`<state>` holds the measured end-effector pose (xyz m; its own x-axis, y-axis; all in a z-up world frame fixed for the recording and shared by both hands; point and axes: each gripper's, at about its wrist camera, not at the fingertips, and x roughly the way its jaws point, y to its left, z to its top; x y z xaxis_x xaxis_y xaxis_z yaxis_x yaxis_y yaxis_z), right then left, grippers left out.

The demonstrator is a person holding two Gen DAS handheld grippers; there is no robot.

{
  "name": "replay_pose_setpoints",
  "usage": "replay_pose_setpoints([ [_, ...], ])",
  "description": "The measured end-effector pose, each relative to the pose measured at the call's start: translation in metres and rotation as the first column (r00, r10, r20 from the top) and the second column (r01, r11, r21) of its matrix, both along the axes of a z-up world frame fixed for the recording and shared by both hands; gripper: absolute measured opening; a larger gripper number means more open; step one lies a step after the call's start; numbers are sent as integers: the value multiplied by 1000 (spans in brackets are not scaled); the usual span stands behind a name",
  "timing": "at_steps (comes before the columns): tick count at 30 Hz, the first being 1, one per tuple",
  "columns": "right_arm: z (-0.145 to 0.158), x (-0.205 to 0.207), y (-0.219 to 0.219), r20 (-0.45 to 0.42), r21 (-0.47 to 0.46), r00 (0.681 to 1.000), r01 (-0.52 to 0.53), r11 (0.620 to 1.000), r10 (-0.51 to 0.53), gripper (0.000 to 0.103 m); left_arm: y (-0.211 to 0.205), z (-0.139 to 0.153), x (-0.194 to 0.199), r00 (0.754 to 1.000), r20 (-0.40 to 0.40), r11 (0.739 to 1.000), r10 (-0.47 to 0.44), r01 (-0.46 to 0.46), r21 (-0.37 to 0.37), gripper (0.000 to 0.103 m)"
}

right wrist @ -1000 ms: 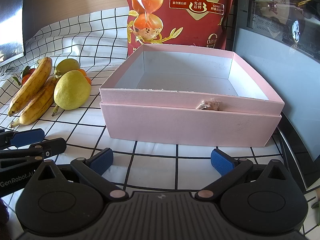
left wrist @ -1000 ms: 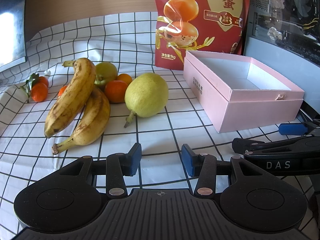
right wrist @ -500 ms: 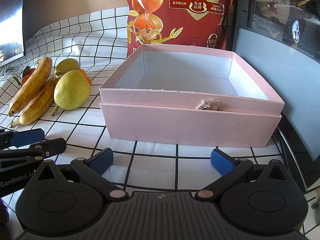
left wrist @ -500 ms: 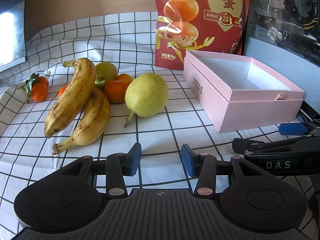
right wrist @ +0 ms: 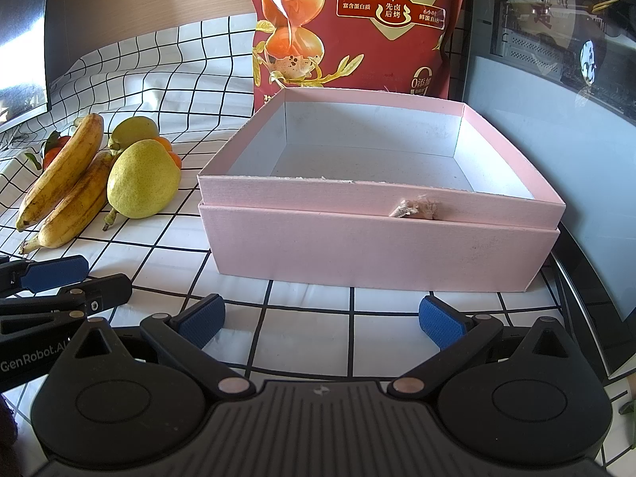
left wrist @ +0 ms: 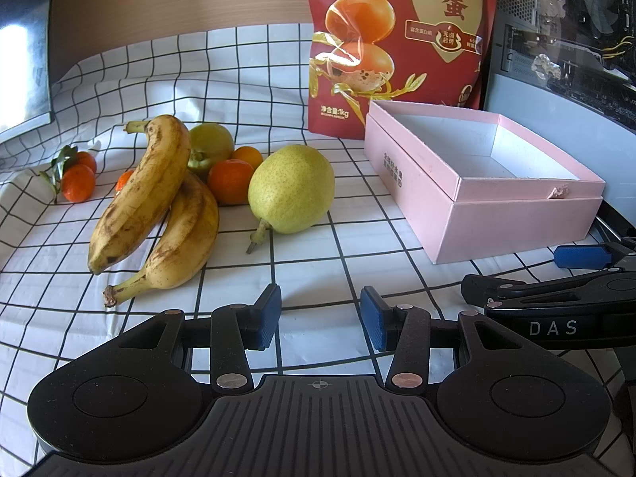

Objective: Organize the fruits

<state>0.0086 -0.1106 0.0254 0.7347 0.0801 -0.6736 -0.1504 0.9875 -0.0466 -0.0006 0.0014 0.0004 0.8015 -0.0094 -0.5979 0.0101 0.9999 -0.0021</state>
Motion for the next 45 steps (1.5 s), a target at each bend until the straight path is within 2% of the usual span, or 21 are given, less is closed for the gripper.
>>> replay_pose_setpoints([
  [42, -1, 0, -1, 2, 6, 1000, -10, 1000, 10, 103, -2, 0, -2, 1000, 0, 1000, 0, 0, 6, 50],
  [45, 0, 4, -2, -37, 2, 999, -27, 1000, 27, 103, 2, 0, -1, 1000, 2, 1000, -20, 20, -10, 48],
])
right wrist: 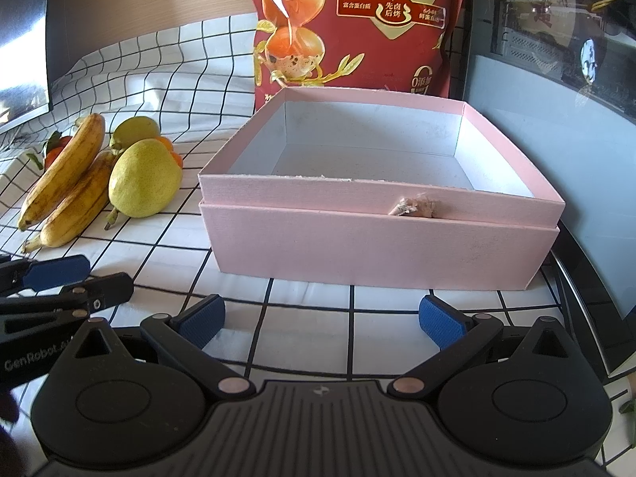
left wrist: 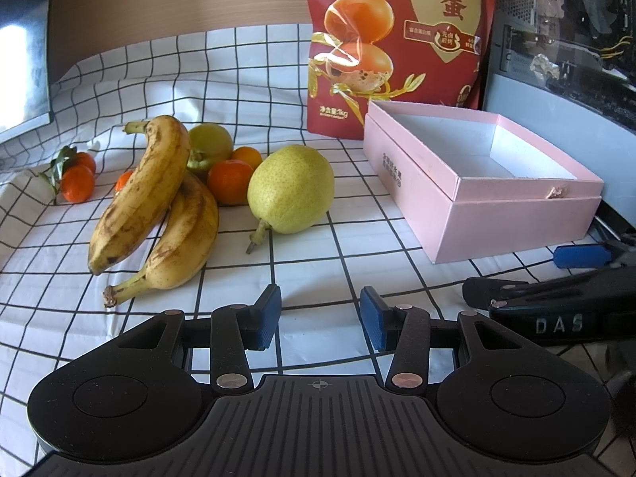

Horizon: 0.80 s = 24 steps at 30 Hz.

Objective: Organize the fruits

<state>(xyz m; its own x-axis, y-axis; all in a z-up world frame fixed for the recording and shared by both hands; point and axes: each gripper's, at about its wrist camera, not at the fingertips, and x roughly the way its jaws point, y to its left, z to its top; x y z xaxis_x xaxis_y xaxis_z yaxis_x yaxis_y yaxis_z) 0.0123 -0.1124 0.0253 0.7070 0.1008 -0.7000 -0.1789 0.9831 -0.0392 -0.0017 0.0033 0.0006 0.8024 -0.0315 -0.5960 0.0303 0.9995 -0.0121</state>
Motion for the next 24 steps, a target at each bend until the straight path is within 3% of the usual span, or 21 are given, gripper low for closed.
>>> replay_pose_setpoints([
  [3, 3, 9, -2, -59, -6, 998, -22, 1000, 22, 103, 10, 3, -1, 999, -19, 999, -29, 29, -42, 48],
  [6, 2, 12, 1, -91, -17, 996, -7, 1000, 6, 103, 39, 23, -2, 999, -36, 989, -27, 21, -147, 48],
  [10, 2, 16, 1, -109, -21, 994, -25, 999, 22, 103, 88, 57, -2, 998, 13, 986, 60, -58, -157, 48],
  [14, 3, 20, 7, -123, -3, 991, -57, 998, 56, 98, 129, 69, 16, 996, -54, 979, 68, -77, -191, 47],
  [21, 9, 33, 49, -58, 29, 977, -203, 979, 204, 96, 141, 75, 35, 998, -55, 992, 38, -44, -118, 47],
  [24, 4, 45, 62, -31, -26, 969, -247, 969, 246, 96, 138, 71, 47, 996, -83, 994, -16, 6, -113, 48],
])
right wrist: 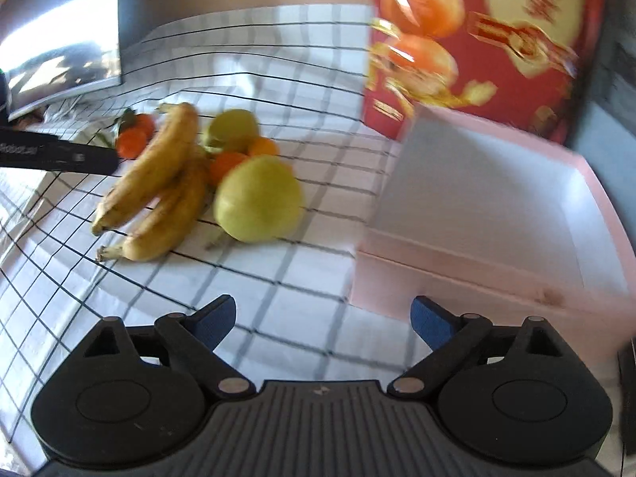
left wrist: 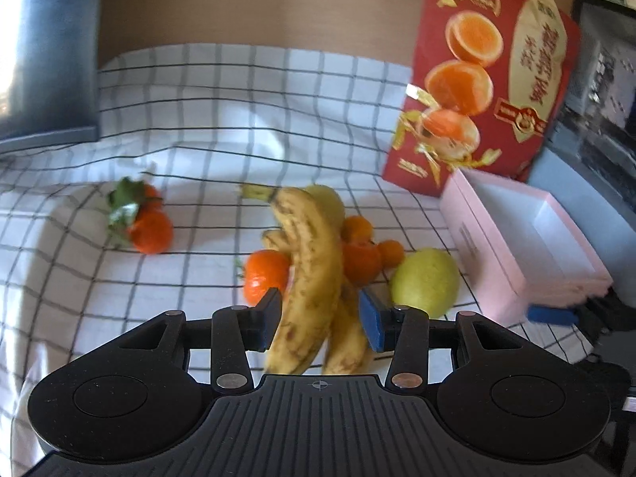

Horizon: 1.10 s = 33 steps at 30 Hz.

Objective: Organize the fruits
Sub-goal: 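Move the right tool to the spotted banana and close around it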

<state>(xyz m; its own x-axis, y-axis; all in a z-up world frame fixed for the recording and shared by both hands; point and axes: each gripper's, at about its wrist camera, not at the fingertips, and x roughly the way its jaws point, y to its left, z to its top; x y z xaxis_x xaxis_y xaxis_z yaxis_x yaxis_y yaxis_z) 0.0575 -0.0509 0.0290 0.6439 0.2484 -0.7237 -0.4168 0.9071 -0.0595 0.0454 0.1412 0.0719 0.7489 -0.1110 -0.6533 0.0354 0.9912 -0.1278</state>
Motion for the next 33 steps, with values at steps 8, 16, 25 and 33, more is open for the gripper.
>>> replay_pose_setpoints([
  [8, -6, 10, 7, -10, -17, 1000, -22, 1000, 22, 96, -6, -16, 41, 999, -45, 995, 7, -2, 104, 53],
  [16, -3, -15, -12, -26, -11, 999, 34, 999, -34, 96, -11, -23, 58, 1000, -24, 972, -14, 20, 235, 65],
  [25, -4, -33, -25, -24, -18, 997, 68, 998, -69, 96, 5, -22, 68, 999, -41, 981, 11, -3, 194, 67],
  [33, 13, -36, -26, 9, 22, 999, 49, 999, -49, 96, 34, -15, 37, 998, -63, 996, -11, 5, -92, 61],
])
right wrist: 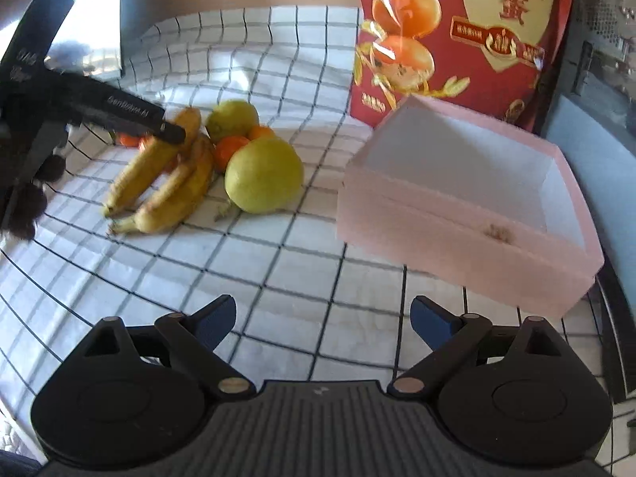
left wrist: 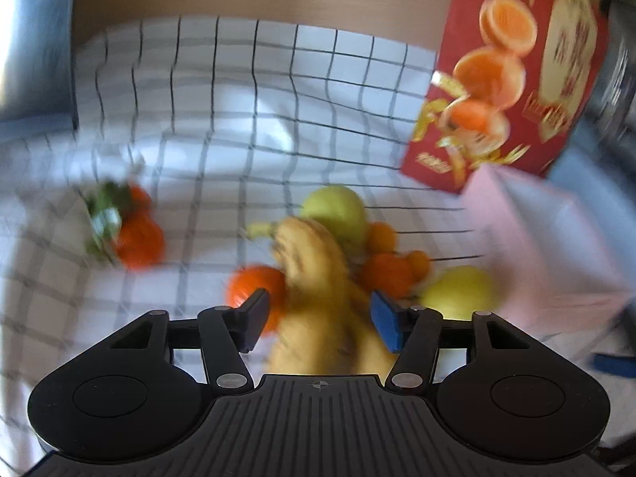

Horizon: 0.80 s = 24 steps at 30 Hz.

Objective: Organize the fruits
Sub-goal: 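Move the right tool to the spotted banana and close around it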

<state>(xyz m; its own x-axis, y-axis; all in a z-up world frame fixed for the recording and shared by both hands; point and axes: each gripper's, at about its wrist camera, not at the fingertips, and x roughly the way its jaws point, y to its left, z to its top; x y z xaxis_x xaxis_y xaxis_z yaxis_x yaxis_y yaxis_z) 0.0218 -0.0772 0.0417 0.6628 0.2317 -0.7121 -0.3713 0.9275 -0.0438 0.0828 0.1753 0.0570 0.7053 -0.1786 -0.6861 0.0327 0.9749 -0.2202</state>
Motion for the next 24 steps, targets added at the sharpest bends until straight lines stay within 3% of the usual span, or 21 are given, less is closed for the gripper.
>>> replay_pose_setpoints([
  [3, 12, 7, 12, 30, 22, 999, -36, 999, 36, 96, 16, 6, -18, 999, 18, 995, 45, -43, -93, 61],
  [10, 27, 44, 80, 18, 131, 993, -117, 984, 116, 95, 60, 16, -48, 974, 60, 974, 218, -214, -69, 61],
  [12, 25, 57, 105, 17, 153, 992, -129, 980, 128, 89, 74, 13, -52, 970, 48, 970, 237, -234, -66, 61],
  [14, 18, 70, 130, 0, 150, 989, -145, 978, 146, 74, 85, 9, -57, 969, 33, 967, 246, -243, -77, 61],
  [17, 5, 89, 158, -26, 134, 989, -143, 981, 148, 60, 97, 2, -61, 970, 15, 967, 241, -239, -92, 61],
  [24, -12, 119, 176, -72, 191, 991, -100, 976, 116, 56, 114, -6, -65, 978, 1, 971, 211, -209, -114, 61],
])
